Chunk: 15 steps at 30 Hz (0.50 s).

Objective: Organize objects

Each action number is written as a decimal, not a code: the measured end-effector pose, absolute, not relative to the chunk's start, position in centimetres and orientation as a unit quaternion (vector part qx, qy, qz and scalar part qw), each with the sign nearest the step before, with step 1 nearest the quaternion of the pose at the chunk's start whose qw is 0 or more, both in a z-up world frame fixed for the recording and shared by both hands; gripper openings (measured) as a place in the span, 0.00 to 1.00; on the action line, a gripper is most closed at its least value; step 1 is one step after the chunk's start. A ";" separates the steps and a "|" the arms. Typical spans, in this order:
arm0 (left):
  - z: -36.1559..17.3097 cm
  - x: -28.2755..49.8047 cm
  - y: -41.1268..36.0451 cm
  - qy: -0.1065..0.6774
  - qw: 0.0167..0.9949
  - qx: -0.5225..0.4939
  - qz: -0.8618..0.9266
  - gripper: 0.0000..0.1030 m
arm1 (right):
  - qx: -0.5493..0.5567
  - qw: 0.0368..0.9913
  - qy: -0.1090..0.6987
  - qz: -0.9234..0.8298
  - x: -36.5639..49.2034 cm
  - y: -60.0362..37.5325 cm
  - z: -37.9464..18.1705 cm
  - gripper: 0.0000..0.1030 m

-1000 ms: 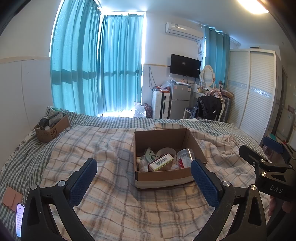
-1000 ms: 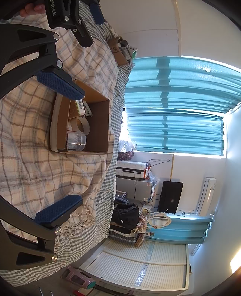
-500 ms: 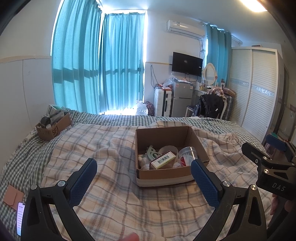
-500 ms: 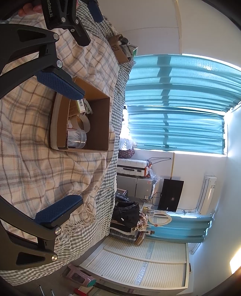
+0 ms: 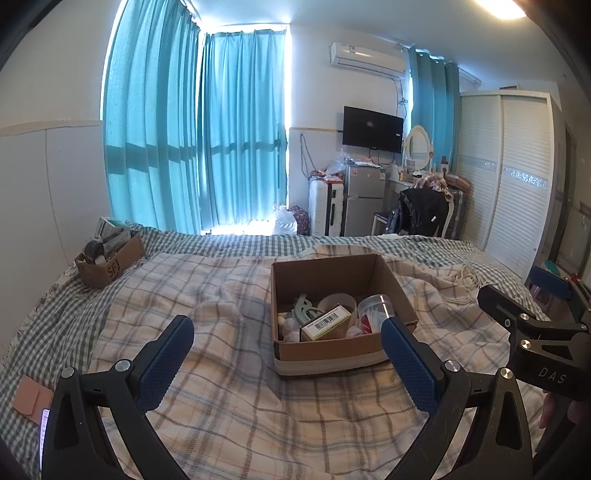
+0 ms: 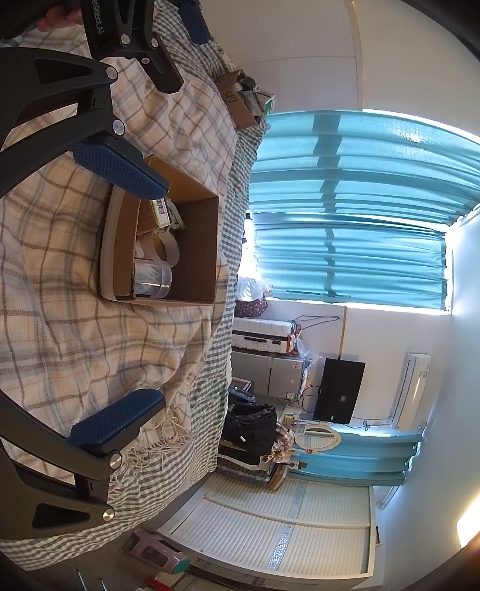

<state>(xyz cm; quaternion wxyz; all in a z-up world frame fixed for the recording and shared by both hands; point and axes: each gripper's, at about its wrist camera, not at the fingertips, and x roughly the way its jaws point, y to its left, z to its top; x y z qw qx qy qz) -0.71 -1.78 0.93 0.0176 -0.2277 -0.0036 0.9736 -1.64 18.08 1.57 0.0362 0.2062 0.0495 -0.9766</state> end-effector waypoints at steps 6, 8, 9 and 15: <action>0.8 -0.8 -2.3 -0.011 0.015 -0.228 0.973 1.00 | 0.208 0.036 0.050 -0.976 -1.8 18.0 1.4 1.00; 0.7 -0.8 -2.5 -0.014 0.014 -0.230 0.973 1.00 | 0.209 0.036 0.050 -0.976 -1.8 18.0 1.4 1.00; 0.7 -0.8 -2.5 -0.015 0.016 -0.232 0.973 1.00 | 0.209 0.036 0.050 -0.976 -1.8 18.0 1.3 1.00; 0.5 -0.7 -2.3 -0.014 0.020 -0.237 0.971 1.00 | 0.209 0.038 0.057 -0.975 -1.7 17.8 1.4 1.00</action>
